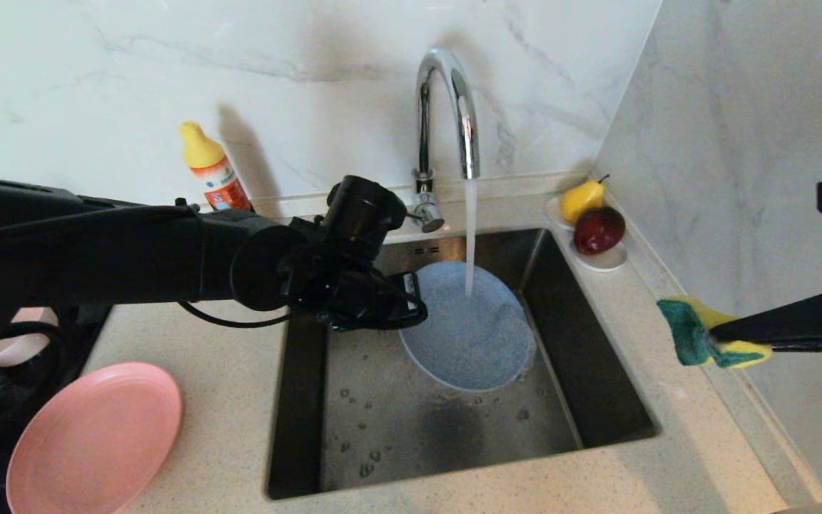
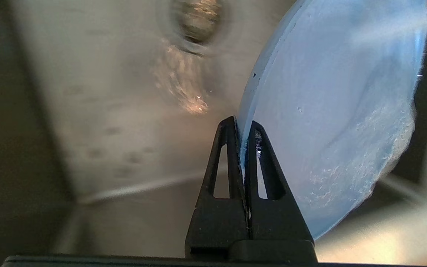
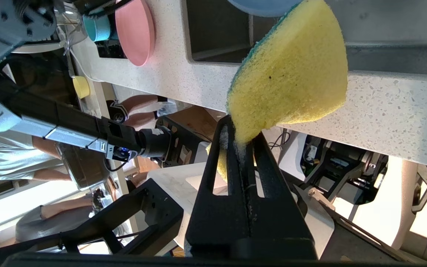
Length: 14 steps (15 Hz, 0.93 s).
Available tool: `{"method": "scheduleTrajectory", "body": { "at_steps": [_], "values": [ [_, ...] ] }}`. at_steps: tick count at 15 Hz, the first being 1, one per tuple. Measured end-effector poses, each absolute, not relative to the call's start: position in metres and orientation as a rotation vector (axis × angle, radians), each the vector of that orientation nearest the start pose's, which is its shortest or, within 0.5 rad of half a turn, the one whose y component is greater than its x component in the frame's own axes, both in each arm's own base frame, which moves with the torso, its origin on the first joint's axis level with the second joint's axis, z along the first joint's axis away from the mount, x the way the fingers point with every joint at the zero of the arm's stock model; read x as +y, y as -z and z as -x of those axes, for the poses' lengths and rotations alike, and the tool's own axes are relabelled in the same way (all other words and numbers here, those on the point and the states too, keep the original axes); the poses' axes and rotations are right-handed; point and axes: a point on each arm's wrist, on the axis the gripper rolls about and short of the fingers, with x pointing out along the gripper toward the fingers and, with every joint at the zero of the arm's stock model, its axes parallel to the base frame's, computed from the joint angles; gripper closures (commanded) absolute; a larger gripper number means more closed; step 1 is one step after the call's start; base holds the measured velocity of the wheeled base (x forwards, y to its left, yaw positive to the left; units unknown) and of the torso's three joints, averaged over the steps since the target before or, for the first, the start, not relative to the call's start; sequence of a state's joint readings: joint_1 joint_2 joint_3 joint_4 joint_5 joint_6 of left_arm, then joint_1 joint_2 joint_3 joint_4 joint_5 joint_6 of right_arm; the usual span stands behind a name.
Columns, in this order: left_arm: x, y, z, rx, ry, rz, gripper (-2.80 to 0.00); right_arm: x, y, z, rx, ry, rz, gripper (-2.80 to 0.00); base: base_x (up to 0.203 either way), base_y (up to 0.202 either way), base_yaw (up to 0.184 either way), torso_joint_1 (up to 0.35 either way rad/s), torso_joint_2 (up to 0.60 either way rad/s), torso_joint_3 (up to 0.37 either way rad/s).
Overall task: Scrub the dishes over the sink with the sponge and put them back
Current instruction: Wash the plate
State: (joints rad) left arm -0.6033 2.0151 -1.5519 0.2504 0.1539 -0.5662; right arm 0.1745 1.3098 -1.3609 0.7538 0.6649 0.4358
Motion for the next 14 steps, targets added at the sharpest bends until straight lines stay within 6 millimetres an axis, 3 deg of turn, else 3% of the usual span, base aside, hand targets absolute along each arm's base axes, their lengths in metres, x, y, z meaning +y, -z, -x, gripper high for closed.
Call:
{"method": "scheduleTrajectory", "body": {
  "at_steps": [8, 14],
  "values": [
    [-0.169, -0.203, -0.343, 0.599, -0.125, 0.027, 0.00, 0.044, -0.306, -0.168, 0.894, -0.638, -0.572, 0.00, 0.000, 0.000, 0.000, 0.000, 0.00, 0.000],
    [-0.158, -0.223, -0.337, 0.529, -0.187, -0.046, 0.00, 0.044, -0.306, -0.167, 0.895, -0.637, -0.572, 0.00, 0.000, 0.000, 0.000, 0.000, 0.00, 0.000]
  ]
}}
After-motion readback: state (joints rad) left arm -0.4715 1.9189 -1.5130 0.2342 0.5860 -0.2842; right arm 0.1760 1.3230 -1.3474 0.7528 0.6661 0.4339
